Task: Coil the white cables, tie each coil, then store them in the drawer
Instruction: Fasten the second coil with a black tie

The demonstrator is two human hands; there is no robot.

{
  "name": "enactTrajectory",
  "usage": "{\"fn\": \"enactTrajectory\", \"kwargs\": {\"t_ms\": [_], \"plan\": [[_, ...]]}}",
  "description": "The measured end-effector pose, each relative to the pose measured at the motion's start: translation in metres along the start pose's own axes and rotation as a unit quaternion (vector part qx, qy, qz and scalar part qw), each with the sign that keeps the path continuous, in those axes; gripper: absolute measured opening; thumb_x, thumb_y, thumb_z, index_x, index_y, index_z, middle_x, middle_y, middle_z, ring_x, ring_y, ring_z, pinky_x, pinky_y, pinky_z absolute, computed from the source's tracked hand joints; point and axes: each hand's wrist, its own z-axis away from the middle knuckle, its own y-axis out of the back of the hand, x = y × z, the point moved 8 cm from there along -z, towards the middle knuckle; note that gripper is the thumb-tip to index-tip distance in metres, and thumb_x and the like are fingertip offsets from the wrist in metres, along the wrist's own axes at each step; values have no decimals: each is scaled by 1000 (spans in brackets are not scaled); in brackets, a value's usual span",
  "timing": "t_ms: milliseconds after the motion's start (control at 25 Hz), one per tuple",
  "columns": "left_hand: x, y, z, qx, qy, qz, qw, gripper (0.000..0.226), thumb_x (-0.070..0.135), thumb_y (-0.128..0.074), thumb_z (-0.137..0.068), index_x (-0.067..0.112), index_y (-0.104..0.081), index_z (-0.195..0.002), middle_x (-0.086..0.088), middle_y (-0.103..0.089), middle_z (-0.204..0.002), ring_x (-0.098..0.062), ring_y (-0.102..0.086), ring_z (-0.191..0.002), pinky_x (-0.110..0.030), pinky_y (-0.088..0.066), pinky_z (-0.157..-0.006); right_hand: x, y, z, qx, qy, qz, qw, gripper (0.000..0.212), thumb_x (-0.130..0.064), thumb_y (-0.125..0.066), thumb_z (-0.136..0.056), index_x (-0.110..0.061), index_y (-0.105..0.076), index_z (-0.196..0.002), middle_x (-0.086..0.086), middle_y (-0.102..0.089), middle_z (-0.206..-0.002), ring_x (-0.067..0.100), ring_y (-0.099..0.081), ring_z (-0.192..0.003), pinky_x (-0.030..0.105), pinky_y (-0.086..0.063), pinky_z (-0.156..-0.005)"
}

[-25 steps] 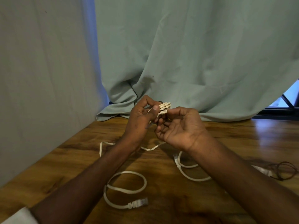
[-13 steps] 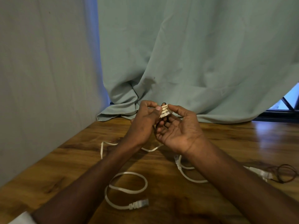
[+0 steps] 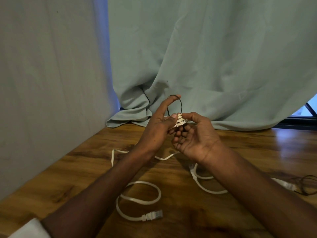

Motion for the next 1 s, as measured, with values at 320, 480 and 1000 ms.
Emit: {"fn": "enactTrajectory", "kwargs": {"t_ms": [320,480,1000], "plan": [[-6,32,2,172,-3,25,985,20,26,-62,-105,13,-75,-111,-11,-77,-101,-16,-73,-86,-26,-57,-73,-1,-23,7,-58,76,76,992,22,-36,-67,-98,-14,-68,-94,-1,-50,-69,10,-46,-61,26,-44,-59],[-5,47,2,223,-22,34,974,13,24,-65,-103,17,-76,-105,-6,-78,-97,-19,-74,-88,-31,-59,-77,-9,-22,21,-23,176,212,961,18,-17,-60,-104,-7,-75,-104,2,-65,-75,11,-59,-66,26,-52,-61],[-26,101,-5,292,44,32,955,20,21,-63,-103,11,-79,-107,-3,-76,-81,-10,-70,-69,-24,-54,-62,-13,-45,36,-120,177,404,890,21,-8,-58,-103,-18,-63,-121,15,-75,-75,25,-70,-63,30,-52,-53]]}}
